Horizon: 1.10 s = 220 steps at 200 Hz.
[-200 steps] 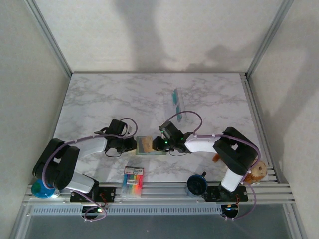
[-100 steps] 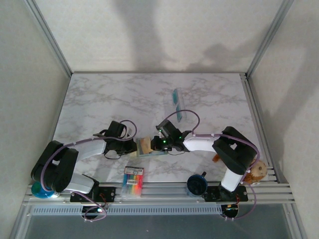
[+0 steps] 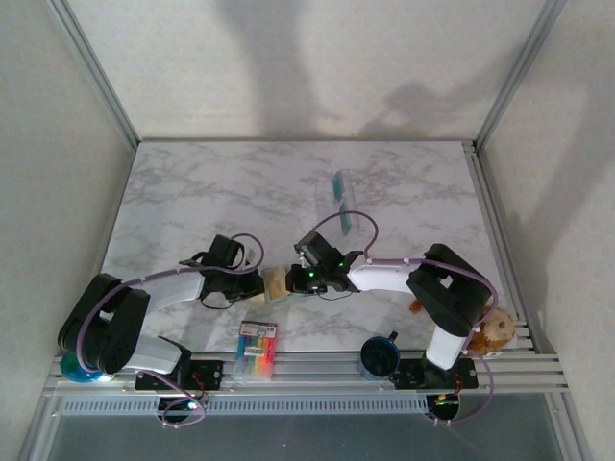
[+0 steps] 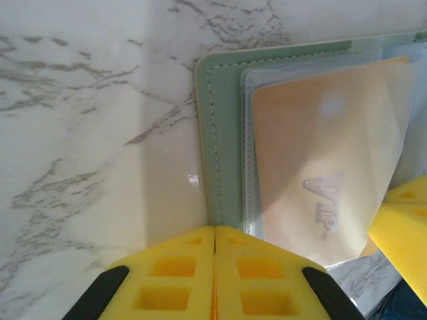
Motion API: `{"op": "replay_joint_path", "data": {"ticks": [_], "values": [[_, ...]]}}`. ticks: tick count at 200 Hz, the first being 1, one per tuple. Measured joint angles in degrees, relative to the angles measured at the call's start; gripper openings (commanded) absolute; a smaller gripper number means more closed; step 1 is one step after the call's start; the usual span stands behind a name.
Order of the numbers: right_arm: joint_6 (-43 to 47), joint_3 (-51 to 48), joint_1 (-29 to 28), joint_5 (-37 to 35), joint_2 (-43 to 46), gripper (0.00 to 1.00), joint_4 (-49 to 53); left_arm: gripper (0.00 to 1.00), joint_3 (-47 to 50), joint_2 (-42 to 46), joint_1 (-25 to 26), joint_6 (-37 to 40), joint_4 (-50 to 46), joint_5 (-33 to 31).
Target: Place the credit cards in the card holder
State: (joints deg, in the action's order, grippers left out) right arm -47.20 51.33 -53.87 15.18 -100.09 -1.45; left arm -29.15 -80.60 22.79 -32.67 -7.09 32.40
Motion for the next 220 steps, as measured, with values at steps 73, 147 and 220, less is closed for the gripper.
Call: {"op": "replay_joint_path", "data": {"ticks": [73,147,220], "values": [[1.5,0.8,-0.5,0.4,-0.5,0.11,5.1,0.05,0.2,0.3,0.1,-0.8,0.0,-0.2],[2.6,1.2,-0.5,4.6,-0.7,0.15,6.4,0.04,0.2,0.3,0.4,-1.7,0.0,-0.3],[3.2,2.4,-0.6,7.1,-1.4,0.19,8.6,0.04,0.2,0.6,0.8,-2.1,0.0,-0.7]]}}
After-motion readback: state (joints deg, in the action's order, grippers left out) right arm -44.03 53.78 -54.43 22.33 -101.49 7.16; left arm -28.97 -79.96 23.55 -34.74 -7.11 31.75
